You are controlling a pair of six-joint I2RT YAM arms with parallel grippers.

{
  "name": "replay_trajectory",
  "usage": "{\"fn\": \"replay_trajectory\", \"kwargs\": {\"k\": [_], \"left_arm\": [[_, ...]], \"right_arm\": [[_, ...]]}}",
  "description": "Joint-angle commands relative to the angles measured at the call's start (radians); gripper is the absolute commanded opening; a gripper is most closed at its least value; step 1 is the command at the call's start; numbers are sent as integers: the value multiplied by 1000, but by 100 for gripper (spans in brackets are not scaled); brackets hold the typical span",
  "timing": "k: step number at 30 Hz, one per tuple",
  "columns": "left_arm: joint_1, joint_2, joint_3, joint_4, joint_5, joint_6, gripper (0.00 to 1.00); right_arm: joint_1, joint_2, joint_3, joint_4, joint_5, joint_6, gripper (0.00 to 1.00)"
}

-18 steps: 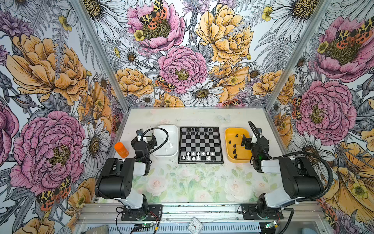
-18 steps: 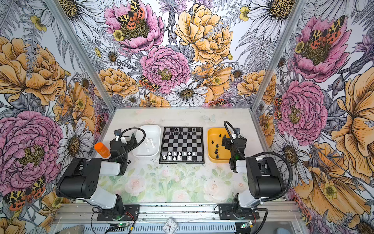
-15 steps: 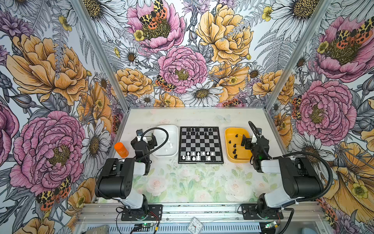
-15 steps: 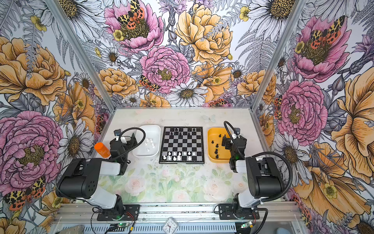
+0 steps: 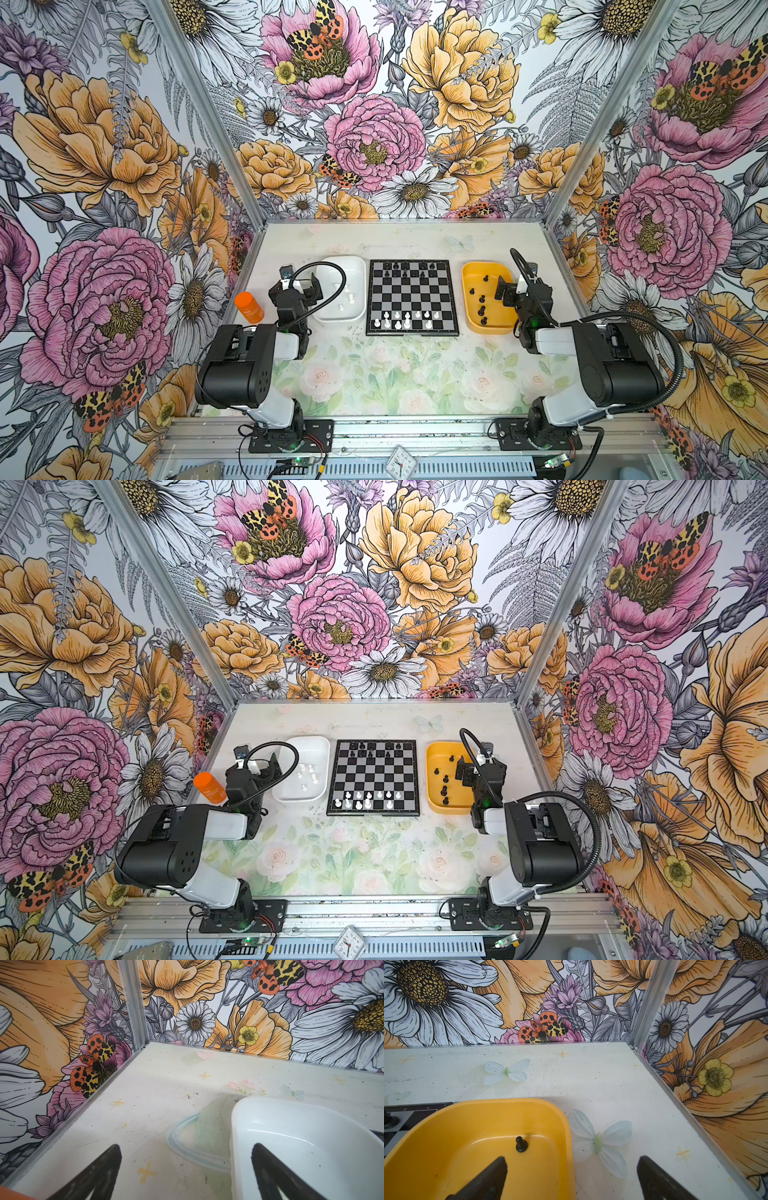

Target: Set up the chess pieces on the board

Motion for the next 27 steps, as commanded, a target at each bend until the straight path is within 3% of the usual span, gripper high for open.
{"fn": "replay_trajectory", "kwargs": {"k": [1,9,14,27], "left_arm": [[-5,-1,12,9,10,6,99],[-48,3,-1,49,-61,38,99],[-14,0,18,1,14,20,99],[-11,0,20,-4,21,19,99]], "right_arm": [[5,-5,2,28,-1,1,100],[5,-5,2,28,-1,2,100],[4,-4,5,25,-3,3,100],[5,-4,5,26,-4,2,100]]}}
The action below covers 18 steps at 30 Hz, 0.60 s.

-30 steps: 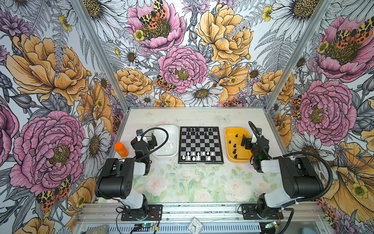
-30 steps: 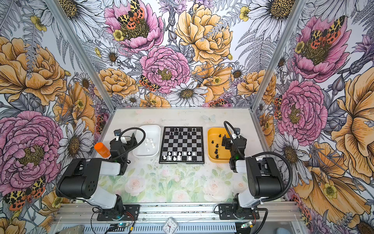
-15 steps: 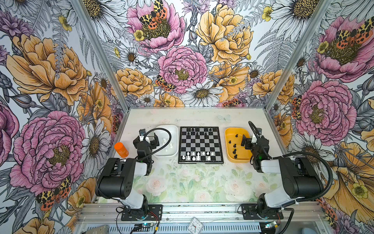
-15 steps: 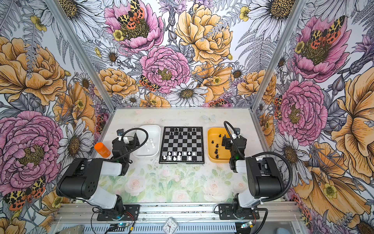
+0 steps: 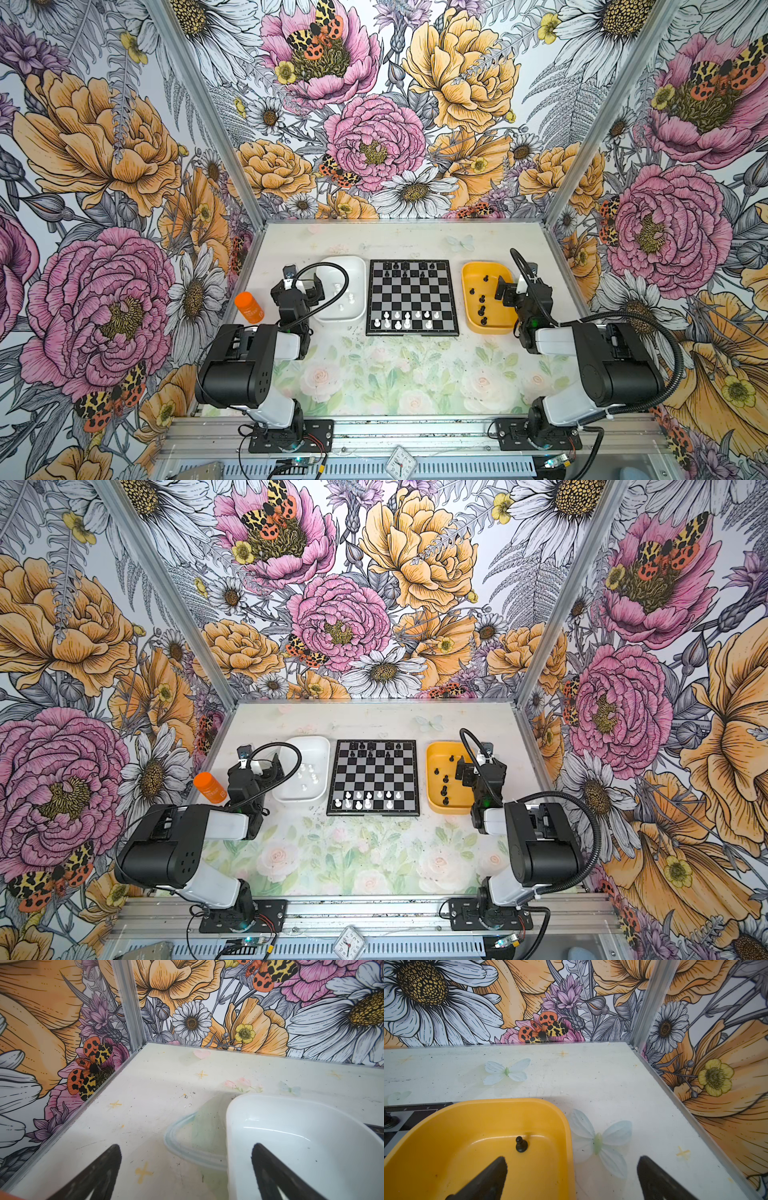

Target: Set up the chess pieces on the board

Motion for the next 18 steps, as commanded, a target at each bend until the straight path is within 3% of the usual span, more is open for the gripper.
{"fn": "replay_trajectory", "kwargs": {"k": [1,18], "left_arm": [[7,0,20,-3,26,-3,99],[-2,-1,17,5,8,1,99]], "right_arm": [[5,-5,4,26,-3,2,100],[5,-7,2,28,-2,2,100]]}}
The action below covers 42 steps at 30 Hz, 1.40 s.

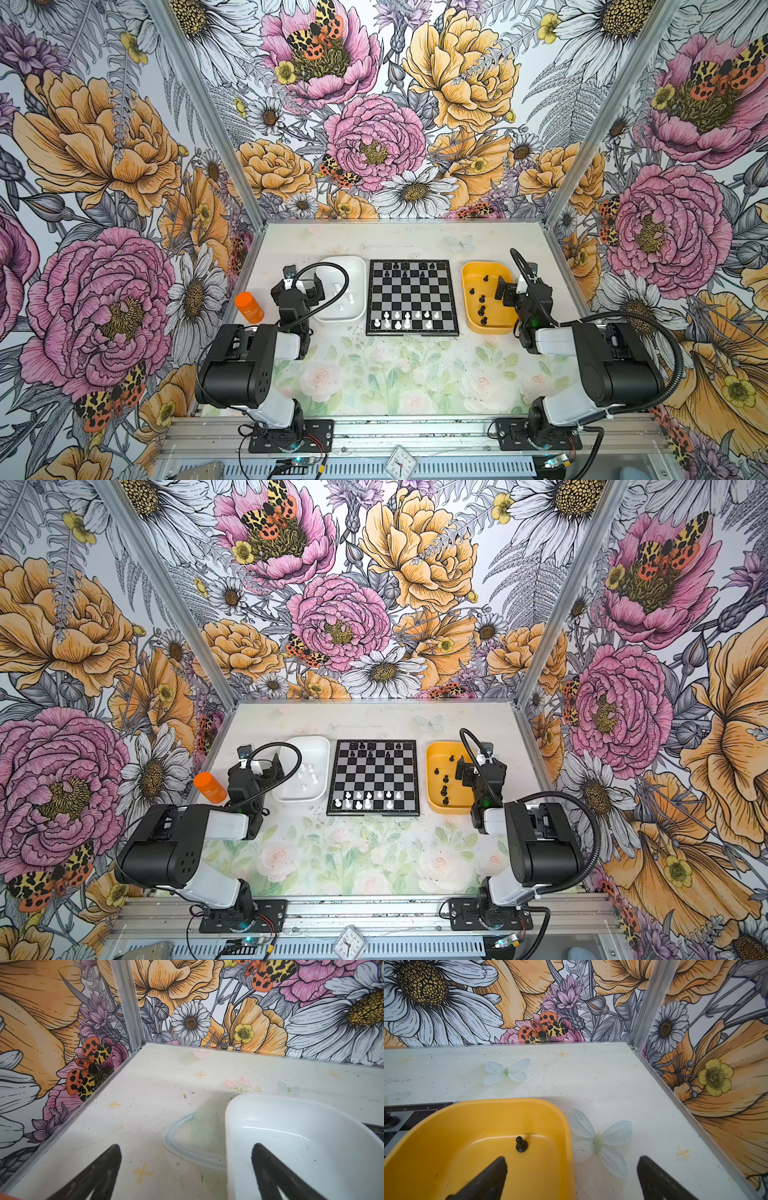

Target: Set up the chess pieces on the board

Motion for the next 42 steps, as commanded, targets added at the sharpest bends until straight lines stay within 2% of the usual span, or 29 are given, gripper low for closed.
{"fn": "replay_trajectory", "kwargs": {"k": [1,7,11,15,17,21,25,28,31,35,37,42], "left_arm": [[-5,0,16,8,-1,2,99],[-12,-1,14,11,-15,6,99],[-22,-6,12,11,-34,10,99],[-24,-43,35,-58,-58,5,99],[-35,-67,75,-158,-73,19,99],[-53,-113,189,-385,-105,31,99],[-77,-190,227,-455,-167,69,99],[-74,-264,301,-591,-170,78,99],[-71,-309,421,-792,-150,52,99],[-86,-340,568,-1011,-125,-17,99],[-113,-354,630,-1093,-113,-60,99],[-239,-383,711,-1204,-171,-199,99]], "right_arm": [[5,-6,2,29,-2,1,100],[8,-9,2,33,4,-2,100],[15,-35,29,-40,30,1,100],[27,-77,64,-139,41,-15,100],[39,-105,80,-196,57,-29,100],[70,-206,169,-436,132,-21,100],[74,-265,411,-893,263,162,100],[78,-261,571,-1139,273,184,100],[78,-317,577,-1154,295,211,100],[82,-359,612,-1202,188,195,100],[96,-338,671,-1277,204,200,99],[117,-241,803,-1469,179,198,85]]}}
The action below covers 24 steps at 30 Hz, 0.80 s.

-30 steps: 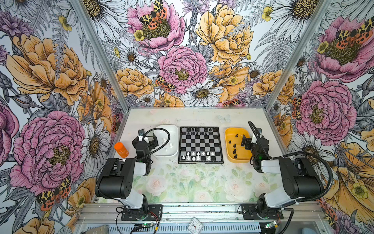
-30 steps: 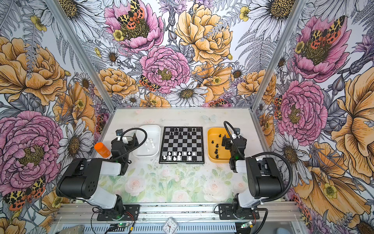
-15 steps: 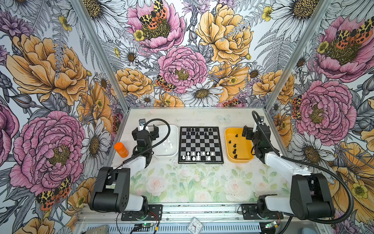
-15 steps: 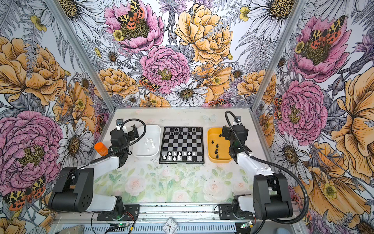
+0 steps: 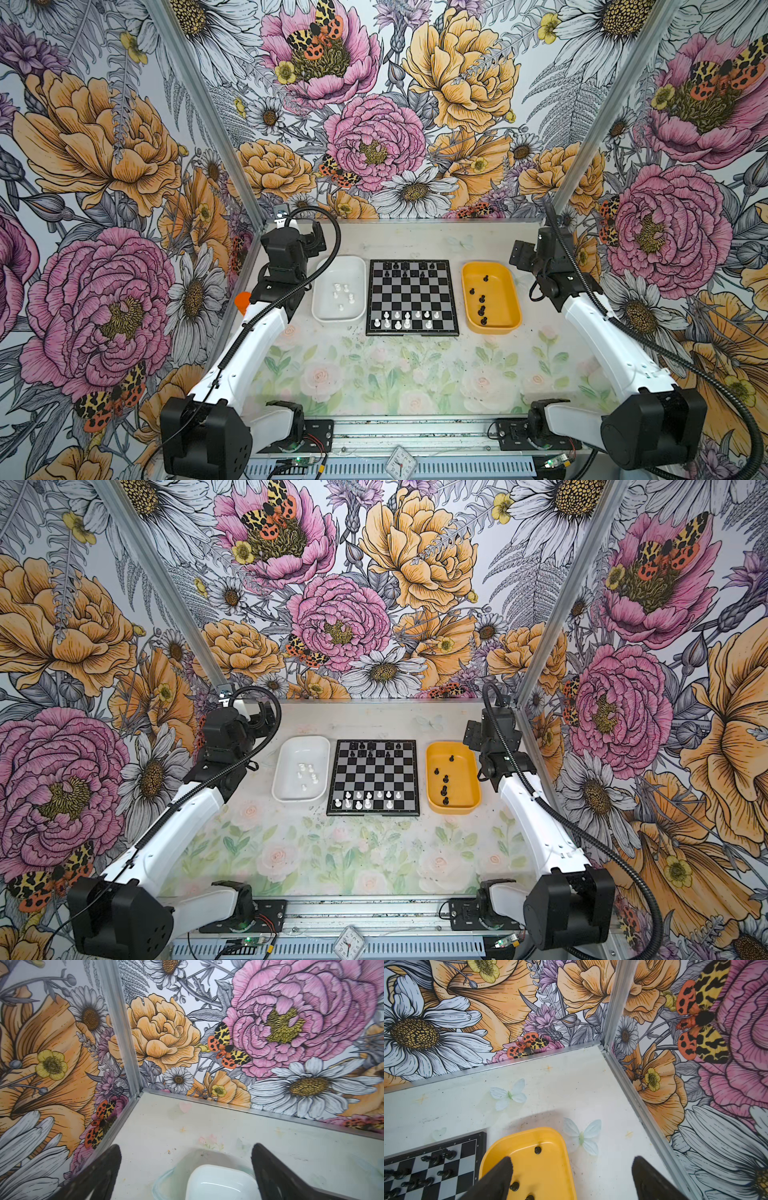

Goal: Set up the chess pieces on the board
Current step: 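Raise the left arm over the chessboard while the right arm moves over the yellow tray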

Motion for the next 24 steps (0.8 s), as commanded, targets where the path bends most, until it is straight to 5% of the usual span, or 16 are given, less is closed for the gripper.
{"fn": "replay_trajectory", "kwargs": {"k": [1,13,18,24], "left_arm": [[-93,-17,40,-168,-54,-127,99],[-580,100,154,-282,-257,-238,99],[-675,192,200,-284,-250,-250,99],[-669,312,291,-302,-147,-206,99]], "right_arm": [[19,49,73,-191,-43,25,82],[54,79,33,-355,-243,145,58],[70,92,2,-374,-285,160,59],[98,98,-3,-404,-262,209,62]]}}
